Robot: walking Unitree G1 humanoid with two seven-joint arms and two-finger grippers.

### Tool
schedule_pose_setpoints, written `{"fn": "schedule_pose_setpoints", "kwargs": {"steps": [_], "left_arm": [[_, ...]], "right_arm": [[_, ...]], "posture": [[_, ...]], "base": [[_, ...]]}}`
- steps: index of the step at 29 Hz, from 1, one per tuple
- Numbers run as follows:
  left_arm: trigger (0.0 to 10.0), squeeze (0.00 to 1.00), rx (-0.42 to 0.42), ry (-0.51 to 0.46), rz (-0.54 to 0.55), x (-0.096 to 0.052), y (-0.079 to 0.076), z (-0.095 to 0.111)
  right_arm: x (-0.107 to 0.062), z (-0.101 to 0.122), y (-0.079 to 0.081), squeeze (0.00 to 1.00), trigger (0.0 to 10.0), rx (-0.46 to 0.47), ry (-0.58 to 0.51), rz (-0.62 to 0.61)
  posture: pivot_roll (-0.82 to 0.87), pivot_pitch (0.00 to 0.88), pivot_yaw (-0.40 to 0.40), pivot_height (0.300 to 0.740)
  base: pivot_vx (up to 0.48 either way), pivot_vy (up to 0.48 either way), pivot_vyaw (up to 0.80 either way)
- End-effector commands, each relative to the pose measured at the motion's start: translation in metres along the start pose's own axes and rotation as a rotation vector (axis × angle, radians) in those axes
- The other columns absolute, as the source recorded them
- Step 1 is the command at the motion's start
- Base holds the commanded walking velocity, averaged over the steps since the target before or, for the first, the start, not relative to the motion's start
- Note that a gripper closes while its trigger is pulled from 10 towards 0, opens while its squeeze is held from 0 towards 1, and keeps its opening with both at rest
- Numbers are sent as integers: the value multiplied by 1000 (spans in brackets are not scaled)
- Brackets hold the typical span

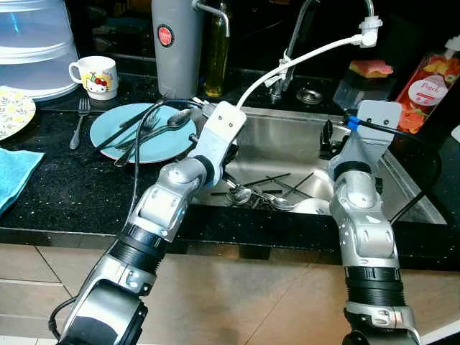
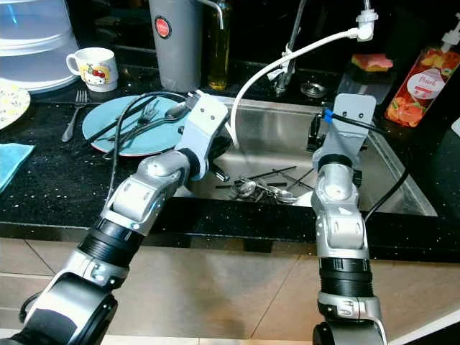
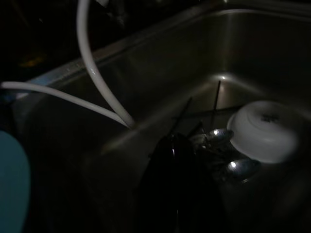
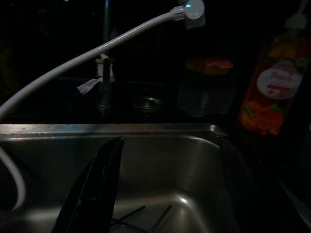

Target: Kitchen organization

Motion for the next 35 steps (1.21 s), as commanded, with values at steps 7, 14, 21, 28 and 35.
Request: {"fn": "schedule_pose_setpoints", "kwargs": {"steps": [7, 14, 21, 28, 35], "left_arm": [[10000, 1000, 28, 89, 33, 2, 3, -16], [10000, 0, 111, 36, 102, -4, 19, 12], [10000, 0, -60, 174, 189, -11, 25, 7], [10000, 0, 44, 204, 419, -13, 68, 14], [10000, 0, 17, 173, 644, -11, 100, 19]], "right_arm": [[-2, -8, 0, 0, 10000, 7, 39, 9], [-2, -10, -1, 0, 10000, 10, 44, 7], [-3, -9, 2, 0, 10000, 16, 40, 14], [-3, -9, 4, 0, 10000, 18, 38, 23], [-6, 0, 13, 0, 10000, 32, 18, 37]], "posture": [[181, 0, -76, 740], [202, 0, -74, 740], [221, 0, -65, 740], [225, 0, -66, 740], [159, 0, -57, 740]], "base": [[0, 0, 0], [0, 0, 0], [0, 0, 0], [0, 0, 0], [0, 0, 0]]}}
Point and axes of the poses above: a point about 5 cm out from each wrist's last joint towards the gripper, its own x axis pointing out of the wrist towards the gripper, its own z axis along the axis of the wrist's last joint, y = z × x, the point moved 1 cm from there along x, pointing out of the wrist towards the gripper, and after that the axes turned 2 degrees about x, right-handed, at the moved point
